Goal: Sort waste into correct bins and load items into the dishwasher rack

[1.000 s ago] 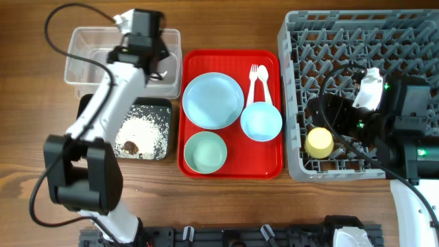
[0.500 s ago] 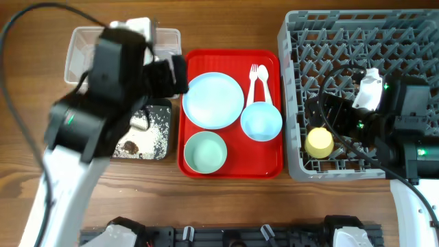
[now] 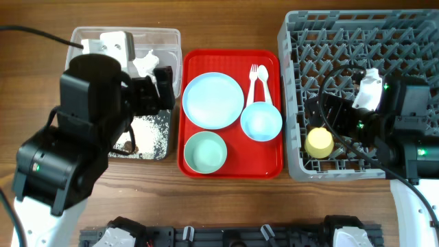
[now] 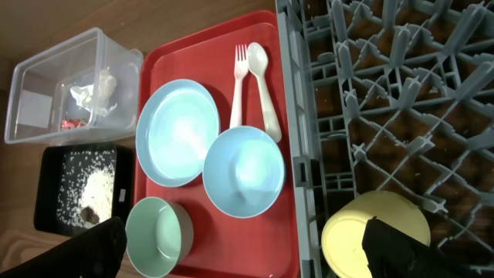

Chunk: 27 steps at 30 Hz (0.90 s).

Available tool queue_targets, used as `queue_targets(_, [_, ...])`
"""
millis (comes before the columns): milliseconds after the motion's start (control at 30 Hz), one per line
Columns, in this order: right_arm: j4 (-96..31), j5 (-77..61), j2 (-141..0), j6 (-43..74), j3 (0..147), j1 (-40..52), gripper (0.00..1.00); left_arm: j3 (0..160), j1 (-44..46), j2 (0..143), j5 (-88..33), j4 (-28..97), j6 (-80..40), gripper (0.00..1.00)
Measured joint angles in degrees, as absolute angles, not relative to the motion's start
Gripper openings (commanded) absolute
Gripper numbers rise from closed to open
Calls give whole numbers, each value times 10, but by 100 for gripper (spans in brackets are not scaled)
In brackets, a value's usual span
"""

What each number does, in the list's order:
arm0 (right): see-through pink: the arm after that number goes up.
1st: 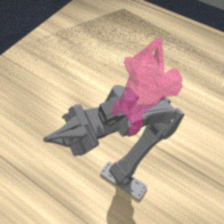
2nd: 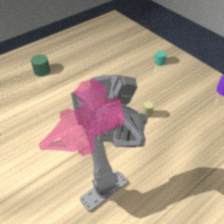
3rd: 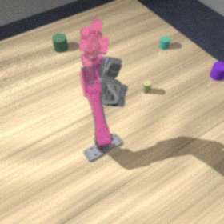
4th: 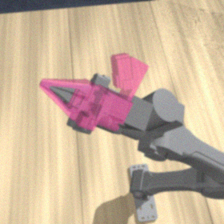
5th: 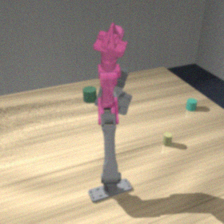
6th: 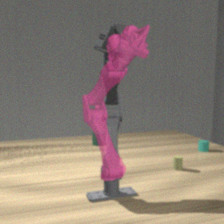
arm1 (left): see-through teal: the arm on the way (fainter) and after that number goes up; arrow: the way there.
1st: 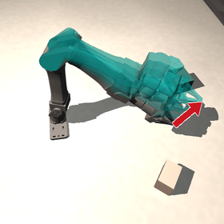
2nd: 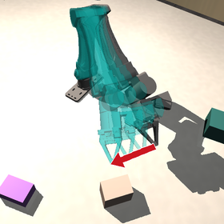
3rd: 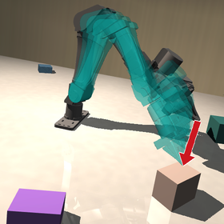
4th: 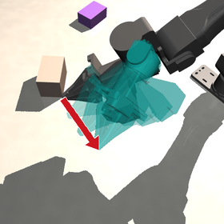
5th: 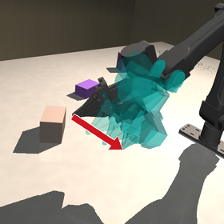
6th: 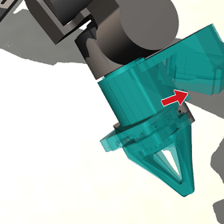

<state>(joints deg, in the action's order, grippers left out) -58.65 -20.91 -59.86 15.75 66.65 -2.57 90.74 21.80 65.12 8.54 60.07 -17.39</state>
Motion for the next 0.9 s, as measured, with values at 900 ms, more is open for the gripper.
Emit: queue_targets(900, [-587,-207,-599,157,667,-26,100,6,93,8,61,32,-163,100])
